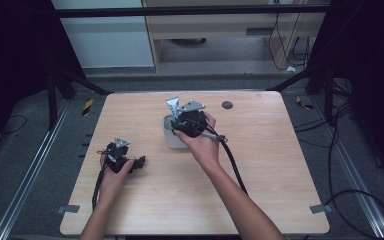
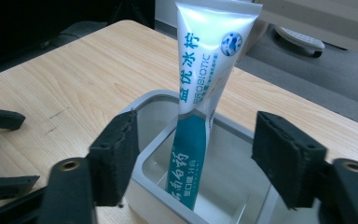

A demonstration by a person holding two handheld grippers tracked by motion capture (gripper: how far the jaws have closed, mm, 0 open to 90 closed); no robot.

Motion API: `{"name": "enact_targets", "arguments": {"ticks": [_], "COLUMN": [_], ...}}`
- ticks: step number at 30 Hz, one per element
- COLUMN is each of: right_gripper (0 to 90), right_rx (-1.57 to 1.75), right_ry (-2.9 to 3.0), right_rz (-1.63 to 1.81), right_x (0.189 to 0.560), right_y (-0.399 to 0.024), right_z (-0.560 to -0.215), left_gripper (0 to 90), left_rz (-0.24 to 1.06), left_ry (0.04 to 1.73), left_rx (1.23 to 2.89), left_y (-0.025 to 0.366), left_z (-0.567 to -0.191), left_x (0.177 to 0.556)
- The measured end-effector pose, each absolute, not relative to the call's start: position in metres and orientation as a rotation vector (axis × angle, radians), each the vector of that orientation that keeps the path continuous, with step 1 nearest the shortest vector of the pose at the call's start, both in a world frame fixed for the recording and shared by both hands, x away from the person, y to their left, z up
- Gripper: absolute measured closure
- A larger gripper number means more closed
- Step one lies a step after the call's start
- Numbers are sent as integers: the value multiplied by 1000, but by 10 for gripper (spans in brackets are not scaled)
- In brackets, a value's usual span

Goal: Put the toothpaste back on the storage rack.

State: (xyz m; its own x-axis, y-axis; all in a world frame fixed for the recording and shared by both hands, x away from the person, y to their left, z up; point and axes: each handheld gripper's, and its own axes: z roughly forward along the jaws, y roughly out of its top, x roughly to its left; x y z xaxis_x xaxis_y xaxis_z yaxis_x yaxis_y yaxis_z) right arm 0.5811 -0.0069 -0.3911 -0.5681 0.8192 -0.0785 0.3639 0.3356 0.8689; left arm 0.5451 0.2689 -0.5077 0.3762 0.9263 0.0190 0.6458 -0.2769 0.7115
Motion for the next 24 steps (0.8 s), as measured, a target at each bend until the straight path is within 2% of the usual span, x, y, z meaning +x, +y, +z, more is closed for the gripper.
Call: {"name": "enact_targets", "arguments": {"ticks": [4,12,24], "right_gripper": [205,105,77], "right_rx": [1019,1045,999], "right_ry": [2142,2186,2184], "right_rz": [1142,1112,1087], "right_x": [584,585,571], "right_y": [-11,-22,-48], "right_z": [-390,-383,-367], "left_gripper": [0,0,0], "left_rz": [587,587,588], "left_ry": [1349,1348,1348], "left_rx": [2021,2026,2018], "left_y": [269,269,269], "left_z": [-508,-508,-508], "left_x": [545,545,545]}}
